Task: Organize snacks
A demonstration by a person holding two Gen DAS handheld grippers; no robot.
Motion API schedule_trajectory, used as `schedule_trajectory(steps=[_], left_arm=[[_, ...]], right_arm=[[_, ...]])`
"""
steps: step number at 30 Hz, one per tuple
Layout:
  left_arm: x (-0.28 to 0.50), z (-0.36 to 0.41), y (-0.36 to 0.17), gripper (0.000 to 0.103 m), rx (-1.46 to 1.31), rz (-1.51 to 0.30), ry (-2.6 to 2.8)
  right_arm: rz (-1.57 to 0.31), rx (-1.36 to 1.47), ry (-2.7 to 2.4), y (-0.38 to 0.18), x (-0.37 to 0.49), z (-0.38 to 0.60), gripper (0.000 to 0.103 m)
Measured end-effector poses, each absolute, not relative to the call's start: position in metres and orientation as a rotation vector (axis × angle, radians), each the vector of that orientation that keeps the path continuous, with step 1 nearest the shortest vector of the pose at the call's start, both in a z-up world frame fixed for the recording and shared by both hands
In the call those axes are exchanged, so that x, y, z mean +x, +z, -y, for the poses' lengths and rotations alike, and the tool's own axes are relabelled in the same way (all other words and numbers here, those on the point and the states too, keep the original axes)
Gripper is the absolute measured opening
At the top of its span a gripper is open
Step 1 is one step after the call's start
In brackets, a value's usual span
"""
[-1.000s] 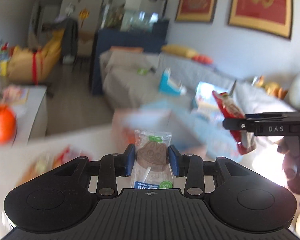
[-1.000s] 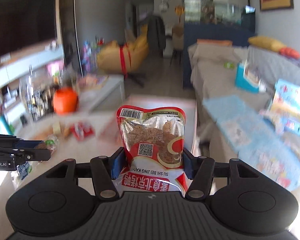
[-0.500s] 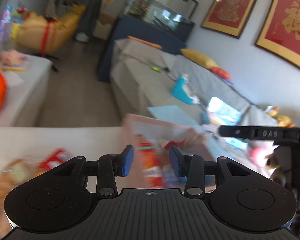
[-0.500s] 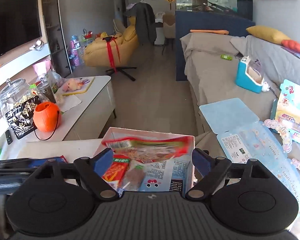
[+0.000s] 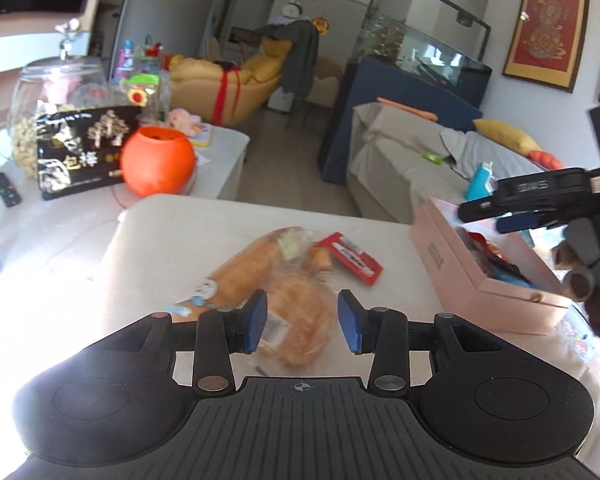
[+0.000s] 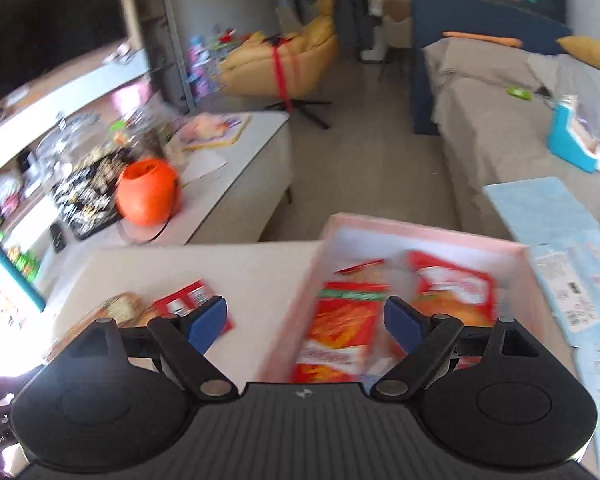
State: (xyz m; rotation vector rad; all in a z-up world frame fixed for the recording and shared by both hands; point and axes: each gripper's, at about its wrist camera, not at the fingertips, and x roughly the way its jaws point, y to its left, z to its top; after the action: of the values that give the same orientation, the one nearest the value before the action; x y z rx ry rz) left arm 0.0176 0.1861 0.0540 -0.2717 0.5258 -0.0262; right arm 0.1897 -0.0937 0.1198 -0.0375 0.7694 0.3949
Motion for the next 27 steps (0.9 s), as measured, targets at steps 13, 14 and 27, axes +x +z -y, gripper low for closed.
schedule_trajectory(steps=[13, 14, 27], left_arm=[[0.002, -0.230, 0.038, 0.042, -0.397, -0.509, 0.009], [0.001, -0.231, 0.038, 0.042, -0.400, -0.506, 0.011], [-0.001, -0.213, 0.033, 0.042, -0.391, -0.540, -0.014]], right_arm=[[-0.980, 0.056, 0.435, 0.035, 0.266, -0.044, 0.085], [-0.967, 0.042, 0.429, 0.033, 0.265, -0.048, 0.084], [-0.938, -0.235, 0.613, 0.041, 0.152, -0.010, 0.024]])
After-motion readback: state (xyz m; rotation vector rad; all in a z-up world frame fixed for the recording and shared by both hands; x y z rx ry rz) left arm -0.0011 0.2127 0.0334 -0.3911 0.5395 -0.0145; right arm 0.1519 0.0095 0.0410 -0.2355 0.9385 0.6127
